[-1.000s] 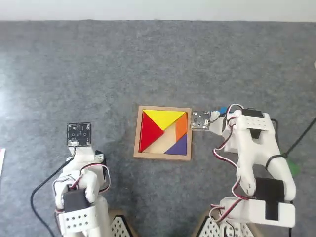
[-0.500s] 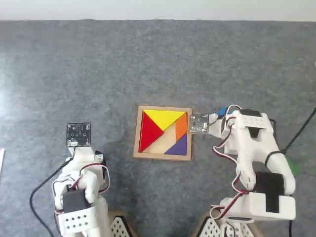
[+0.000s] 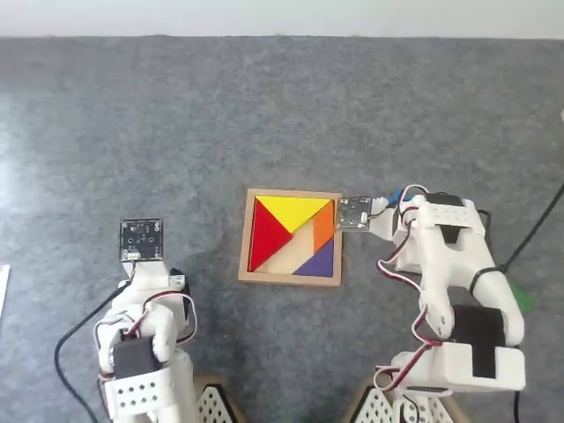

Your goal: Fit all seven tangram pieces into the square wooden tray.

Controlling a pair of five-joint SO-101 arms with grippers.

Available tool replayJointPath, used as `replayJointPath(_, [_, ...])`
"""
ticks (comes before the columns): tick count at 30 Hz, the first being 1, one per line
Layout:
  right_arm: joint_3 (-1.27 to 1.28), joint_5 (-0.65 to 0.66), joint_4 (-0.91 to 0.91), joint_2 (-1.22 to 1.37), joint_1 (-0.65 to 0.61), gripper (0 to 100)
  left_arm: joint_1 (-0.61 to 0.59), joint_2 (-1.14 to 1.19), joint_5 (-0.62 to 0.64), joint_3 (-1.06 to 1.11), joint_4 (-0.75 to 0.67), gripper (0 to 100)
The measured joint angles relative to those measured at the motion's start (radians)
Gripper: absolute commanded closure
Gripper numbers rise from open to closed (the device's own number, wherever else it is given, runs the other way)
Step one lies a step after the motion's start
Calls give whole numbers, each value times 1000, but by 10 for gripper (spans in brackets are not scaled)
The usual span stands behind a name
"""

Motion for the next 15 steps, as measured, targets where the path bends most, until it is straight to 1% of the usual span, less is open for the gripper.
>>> replayJointPath(5, [2,-83,74,-117,-58,913,0,0,0,0,0,918])
replayJointPath(7, [2,-143,92,-172,-103,913,0,0,0,0,0,918])
replayJointPath(12, [2,-390,101,-272,-287,915,0,0,0,0,0,918])
replayJointPath(15, [2,-496,101,-301,-414,915,0,0,0,0,0,918])
